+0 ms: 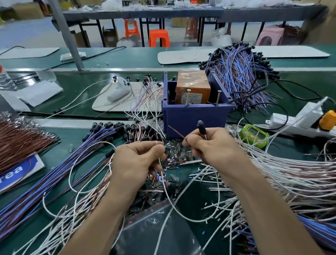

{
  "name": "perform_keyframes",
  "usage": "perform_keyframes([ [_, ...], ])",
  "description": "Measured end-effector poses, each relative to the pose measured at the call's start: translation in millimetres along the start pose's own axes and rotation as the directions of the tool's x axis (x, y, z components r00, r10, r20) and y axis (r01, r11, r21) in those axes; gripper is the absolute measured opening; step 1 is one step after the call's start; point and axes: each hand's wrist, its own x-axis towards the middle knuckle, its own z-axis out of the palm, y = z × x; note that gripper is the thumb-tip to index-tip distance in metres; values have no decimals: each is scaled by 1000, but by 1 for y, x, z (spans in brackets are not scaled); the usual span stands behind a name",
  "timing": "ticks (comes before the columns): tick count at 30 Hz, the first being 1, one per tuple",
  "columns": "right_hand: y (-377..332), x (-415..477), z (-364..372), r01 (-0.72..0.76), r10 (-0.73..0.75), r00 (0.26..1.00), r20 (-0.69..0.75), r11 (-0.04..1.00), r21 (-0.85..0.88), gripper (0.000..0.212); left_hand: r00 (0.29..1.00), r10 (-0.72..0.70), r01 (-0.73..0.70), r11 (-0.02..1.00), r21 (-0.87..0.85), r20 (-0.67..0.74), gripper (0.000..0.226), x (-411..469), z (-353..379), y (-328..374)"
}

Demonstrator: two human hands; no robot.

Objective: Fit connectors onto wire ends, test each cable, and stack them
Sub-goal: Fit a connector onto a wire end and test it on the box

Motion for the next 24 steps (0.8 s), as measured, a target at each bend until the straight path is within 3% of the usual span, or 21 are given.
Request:
perform_keyframes([
  [4, -1, -3, 9, 10, -12, 1000, 15, 995, 103, 18, 1000, -3, 3, 998, 59, -3, 10, -1, 1, 0],
  [7, -3, -9, 20, 65, -67, 997, 30, 995, 71, 6, 998, 38, -43, 992, 116, 51, 17, -5, 2, 3],
  [13, -2, -11, 29, 31, -31, 1000, -1, 999, -43, 8, 983, 126, -151, 969, 197, 135, 17, -11, 3, 6],
  [20, 4, -1, 20, -5, 22, 977, -213, 997, 80, 18, 976, 182, -210, 938, 277, 122, 24, -8, 1, 4],
  [24, 7, 2, 19, -56, 63, 966, -251, 998, 33, 23, 973, 178, -218, 916, 336, 148, 26, -6, -1, 5],
])
